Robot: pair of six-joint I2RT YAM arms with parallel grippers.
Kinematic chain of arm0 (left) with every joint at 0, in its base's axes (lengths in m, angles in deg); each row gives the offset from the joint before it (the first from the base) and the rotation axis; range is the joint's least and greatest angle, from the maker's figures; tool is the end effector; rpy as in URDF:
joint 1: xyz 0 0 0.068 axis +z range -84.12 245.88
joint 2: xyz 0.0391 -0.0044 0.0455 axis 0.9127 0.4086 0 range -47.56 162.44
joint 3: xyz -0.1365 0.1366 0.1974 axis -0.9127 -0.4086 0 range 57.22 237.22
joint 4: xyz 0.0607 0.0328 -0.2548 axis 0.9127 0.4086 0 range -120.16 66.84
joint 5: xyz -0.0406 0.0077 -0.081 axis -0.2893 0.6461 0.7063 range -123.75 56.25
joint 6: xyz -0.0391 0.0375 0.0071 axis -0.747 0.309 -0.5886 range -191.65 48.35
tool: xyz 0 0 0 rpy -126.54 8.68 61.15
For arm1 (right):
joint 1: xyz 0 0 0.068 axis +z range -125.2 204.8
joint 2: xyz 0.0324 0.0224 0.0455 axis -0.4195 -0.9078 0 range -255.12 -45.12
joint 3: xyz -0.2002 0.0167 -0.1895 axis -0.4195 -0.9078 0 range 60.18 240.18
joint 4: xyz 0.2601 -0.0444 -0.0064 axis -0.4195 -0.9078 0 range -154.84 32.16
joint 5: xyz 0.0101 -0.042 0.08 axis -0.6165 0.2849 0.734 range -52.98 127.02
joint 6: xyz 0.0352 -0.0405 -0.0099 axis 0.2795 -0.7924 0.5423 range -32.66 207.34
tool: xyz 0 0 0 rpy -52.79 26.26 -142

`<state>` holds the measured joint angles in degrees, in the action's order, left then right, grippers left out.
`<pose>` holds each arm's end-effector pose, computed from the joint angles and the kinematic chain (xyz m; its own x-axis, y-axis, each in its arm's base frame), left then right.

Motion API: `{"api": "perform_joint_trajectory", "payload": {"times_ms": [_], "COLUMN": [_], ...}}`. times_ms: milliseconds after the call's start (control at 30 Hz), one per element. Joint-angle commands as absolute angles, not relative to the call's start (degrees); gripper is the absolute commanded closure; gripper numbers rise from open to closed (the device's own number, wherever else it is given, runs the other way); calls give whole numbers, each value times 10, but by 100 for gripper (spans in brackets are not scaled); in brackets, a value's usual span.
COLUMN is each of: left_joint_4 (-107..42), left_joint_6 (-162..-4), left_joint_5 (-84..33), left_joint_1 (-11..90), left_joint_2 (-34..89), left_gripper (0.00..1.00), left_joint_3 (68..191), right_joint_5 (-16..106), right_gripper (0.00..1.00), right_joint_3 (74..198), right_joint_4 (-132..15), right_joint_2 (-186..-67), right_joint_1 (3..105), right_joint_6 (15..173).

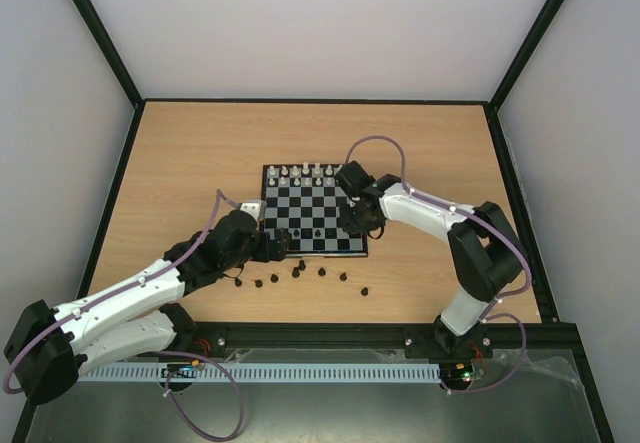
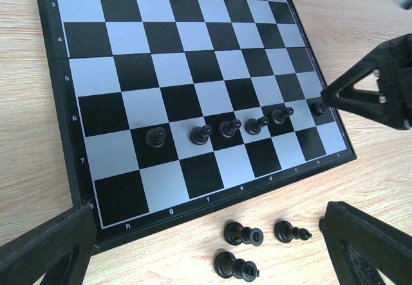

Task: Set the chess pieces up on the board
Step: Place the chess piece on the chessboard, then pick up the chess piece at the center of the board.

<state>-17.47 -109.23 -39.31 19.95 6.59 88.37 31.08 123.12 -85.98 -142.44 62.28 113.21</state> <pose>0.1448 -0.1445 0.2243 -0.7243 -0.1246 -0.6782 0.2759 0.8490 -0.4506 0.2747 0.2059 0.1906 -0.8810 -0.1287 -0.4552 -0.2033 0.9719 0.1187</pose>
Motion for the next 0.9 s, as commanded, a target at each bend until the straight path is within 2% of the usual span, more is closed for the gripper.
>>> {"api": "perform_joint_trajectory", "payload": {"times_ms": [0,200,400,467,667,867], "left_joint_4": [-182,-177,-156,-150,-136,-110], "left_joint_6": [-1089,-1088,-1086,-1087,-1091,-1103], "left_joint_5": [-394,-397,-407,-408,-413,-431], "left_joint_1": [204,205,210,211,213,216], "left_joint_2": [59,63,62,61,58,59], "left_gripper": [0,1,1,1,0,1], "left_joint_3": [882,887,900,903,907,915], "right_joint_5": [335,375,429,452,490,488], "right_gripper": [70,53,24,1,1,1], "right_joint_3": [1230,1229,1249,1254,1246,1156], "right_joint_4": [-867,-831,-823,-820,-810,-759], "right_joint_2": [-1373,-1318,-1294,-1287,-1234,-1158], "right_joint_1": [621,621,621,621,621,621], "right_joint_6": [1126,1127,1124,1123,1126,1148]}}
